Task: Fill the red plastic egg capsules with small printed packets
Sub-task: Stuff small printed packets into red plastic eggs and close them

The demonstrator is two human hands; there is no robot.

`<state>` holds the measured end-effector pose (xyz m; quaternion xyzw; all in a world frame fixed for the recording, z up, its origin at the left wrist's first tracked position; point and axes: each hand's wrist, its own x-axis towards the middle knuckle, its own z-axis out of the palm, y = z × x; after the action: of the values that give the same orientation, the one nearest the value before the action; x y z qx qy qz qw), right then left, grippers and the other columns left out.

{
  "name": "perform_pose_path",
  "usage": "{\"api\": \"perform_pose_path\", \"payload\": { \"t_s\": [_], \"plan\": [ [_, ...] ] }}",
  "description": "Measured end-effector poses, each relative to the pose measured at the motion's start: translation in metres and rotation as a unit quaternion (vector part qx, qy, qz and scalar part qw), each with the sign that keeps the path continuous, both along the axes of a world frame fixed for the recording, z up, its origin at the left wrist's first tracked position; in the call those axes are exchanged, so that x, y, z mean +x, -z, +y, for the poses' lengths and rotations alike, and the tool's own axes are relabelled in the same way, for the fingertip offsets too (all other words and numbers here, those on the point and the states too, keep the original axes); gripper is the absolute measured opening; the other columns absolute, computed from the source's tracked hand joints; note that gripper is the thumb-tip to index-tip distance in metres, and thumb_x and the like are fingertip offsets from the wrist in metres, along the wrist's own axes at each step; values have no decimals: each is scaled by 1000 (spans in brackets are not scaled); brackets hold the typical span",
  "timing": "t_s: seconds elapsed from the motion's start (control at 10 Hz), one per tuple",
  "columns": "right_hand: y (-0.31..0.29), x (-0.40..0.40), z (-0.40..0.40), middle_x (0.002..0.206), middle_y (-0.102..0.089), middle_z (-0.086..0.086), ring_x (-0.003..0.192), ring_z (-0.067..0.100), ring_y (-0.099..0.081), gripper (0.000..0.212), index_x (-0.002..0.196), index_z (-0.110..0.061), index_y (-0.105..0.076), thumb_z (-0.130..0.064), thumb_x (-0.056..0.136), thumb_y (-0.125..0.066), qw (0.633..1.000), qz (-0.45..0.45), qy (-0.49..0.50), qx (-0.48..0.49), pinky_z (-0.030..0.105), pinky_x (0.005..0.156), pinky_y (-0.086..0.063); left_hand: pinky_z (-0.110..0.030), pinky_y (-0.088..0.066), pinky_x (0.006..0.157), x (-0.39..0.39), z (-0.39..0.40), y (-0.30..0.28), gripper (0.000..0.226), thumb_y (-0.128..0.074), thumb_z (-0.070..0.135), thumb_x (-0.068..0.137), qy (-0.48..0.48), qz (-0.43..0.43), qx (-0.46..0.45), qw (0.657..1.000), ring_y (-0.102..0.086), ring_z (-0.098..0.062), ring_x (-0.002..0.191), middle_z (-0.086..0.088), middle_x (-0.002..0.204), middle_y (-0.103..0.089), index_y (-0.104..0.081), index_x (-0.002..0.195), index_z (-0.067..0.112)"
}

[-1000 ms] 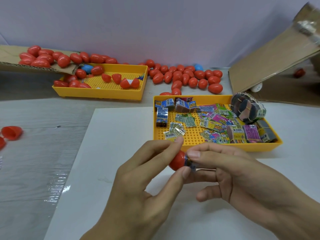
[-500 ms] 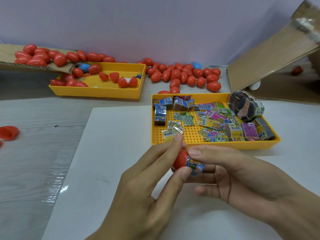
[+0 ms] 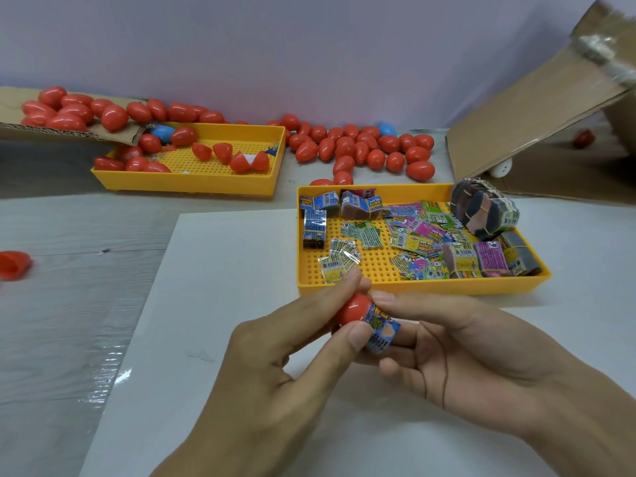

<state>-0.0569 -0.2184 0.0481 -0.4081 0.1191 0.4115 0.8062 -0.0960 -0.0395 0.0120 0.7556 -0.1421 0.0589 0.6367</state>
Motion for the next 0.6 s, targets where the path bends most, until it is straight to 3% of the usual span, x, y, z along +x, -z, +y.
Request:
{"api": "perform_pose_path", "payload": {
  "t_s": [0.1, 0.2, 0.3, 0.5, 0.6],
  "plan": [
    [1, -1, 1, 95, -72, 23, 72, 27, -73, 34, 105, -2, -75, -3, 71, -82, 1000, -2, 17, -1, 28, 50, -58, -28, -51, 98, 4, -2, 2, 47, -67, 38, 87, 4, -20, -31, 999, -62, -10, 121, 15, 127, -67, -58, 133, 40],
    [1, -3, 3, 95, -73, 21, 70, 24, -72, 29, 100, -4, -77, -11, 72, -80, 999, -19, 24, -6, 29, 53, -59, -32, -53, 97, 4, -2, 8, 50, -72, 24, 84, -11, -47, -64, 997, -65, -19, 118, 6, 125, -69, -61, 132, 29],
    [-1, -6, 5, 92, -73, 17, 81, 28, -74, 28, 96, -8, -78, -23, 73, -85, 1000, -21, -5, -1, 30, 53, -58, -34, -55, 95, 4, -2, 5, 42, -73, 21, 83, -31, -74, -71, 994, -67, -20, 114, 4, 121, -71, -67, 124, 25],
    [-3, -6, 5, 94, -73, 21, 78, 30, -74, 31, 95, -6, -78, -21, 68, -78, 1000, -16, 19, -11, 28, 52, -59, -39, -58, 89, 4, -3, 3, 39, -75, 34, 80, -52, -72, -39, 995, -68, -14, 112, 13, 116, -73, -70, 118, 38],
    [-4, -6, 4, 94, -73, 21, 78, 30, -74, 26, 94, -5, -78, -18, 72, -80, 1000, -14, 15, -6, 29, 53, -59, -32, -54, 93, 5, -2, 3, 36, -75, 42, 80, -47, -65, -50, 996, -68, -14, 112, 12, 115, -73, -71, 116, 40]
  ]
}}
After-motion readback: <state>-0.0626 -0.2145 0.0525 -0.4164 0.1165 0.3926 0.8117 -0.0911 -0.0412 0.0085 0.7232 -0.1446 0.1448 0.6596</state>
